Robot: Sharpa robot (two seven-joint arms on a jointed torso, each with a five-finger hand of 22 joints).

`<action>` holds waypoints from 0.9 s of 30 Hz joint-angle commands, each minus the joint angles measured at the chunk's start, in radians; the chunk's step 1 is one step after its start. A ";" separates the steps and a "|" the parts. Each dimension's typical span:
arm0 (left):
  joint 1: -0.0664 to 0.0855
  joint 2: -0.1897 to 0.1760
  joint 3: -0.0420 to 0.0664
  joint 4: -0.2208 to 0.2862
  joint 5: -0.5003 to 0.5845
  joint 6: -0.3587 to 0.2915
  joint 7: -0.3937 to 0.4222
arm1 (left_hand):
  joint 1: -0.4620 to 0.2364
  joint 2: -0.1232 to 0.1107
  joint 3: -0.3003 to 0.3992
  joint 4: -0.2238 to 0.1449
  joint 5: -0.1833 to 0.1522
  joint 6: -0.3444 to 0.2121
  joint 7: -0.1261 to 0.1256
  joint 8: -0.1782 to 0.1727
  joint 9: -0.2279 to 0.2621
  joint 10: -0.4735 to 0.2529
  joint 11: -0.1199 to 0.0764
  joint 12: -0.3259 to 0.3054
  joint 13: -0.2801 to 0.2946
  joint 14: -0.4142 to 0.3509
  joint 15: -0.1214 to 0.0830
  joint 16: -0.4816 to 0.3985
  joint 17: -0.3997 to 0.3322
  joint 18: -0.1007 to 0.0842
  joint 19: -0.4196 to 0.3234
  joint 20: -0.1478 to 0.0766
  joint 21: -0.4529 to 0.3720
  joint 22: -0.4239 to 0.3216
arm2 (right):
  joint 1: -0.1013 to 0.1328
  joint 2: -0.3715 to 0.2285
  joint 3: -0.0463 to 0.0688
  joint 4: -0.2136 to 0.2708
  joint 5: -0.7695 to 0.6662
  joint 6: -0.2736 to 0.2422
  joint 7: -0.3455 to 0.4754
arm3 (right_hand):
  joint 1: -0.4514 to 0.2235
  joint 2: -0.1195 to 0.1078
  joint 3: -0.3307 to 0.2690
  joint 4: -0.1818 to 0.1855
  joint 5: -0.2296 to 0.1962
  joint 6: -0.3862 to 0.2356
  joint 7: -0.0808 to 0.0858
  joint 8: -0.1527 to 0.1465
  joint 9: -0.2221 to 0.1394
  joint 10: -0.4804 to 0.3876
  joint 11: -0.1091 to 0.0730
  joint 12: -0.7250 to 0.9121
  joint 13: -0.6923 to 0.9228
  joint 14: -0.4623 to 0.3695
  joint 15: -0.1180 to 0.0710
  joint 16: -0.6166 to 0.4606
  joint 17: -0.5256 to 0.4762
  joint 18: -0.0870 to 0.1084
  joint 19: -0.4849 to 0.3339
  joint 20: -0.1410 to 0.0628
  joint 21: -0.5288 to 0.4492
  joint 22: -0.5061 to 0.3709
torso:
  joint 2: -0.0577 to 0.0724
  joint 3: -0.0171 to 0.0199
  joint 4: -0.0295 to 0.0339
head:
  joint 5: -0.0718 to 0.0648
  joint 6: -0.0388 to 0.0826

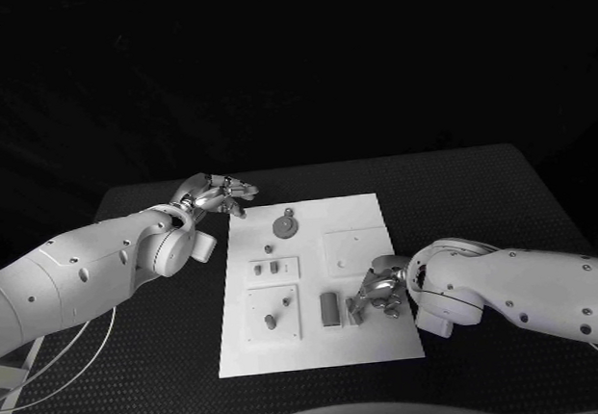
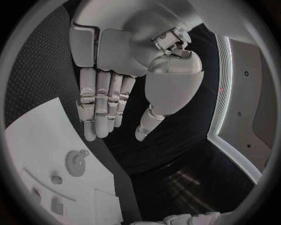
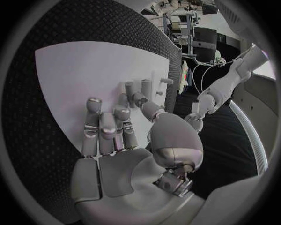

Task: Assemble the parts on the task board

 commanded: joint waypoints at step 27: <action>0.002 0.001 0.001 0.002 0.002 0.015 0.004 | -0.004 0.003 -0.004 0.001 -0.005 -0.009 0.000 0.005 -0.002 -0.008 0.003 0.001 0.001 -0.007 0.000 -0.005 0.001 0.020 0.004 -0.002 -0.005 0.001 | -0.004 0.019 -0.001 -0.008 -0.085 0.008 0.012 | -0.114 -0.055 -0.013 0.039 0.002 0.011 0.004 0.001 -0.017 0.004 -0.006 -0.003 -0.003 0.003 -0.011 -0.002 -0.003 0.016 0.018 -0.002 -0.009 0.002 | 0.000 0.0001 -0.0001 | -0.004 0.004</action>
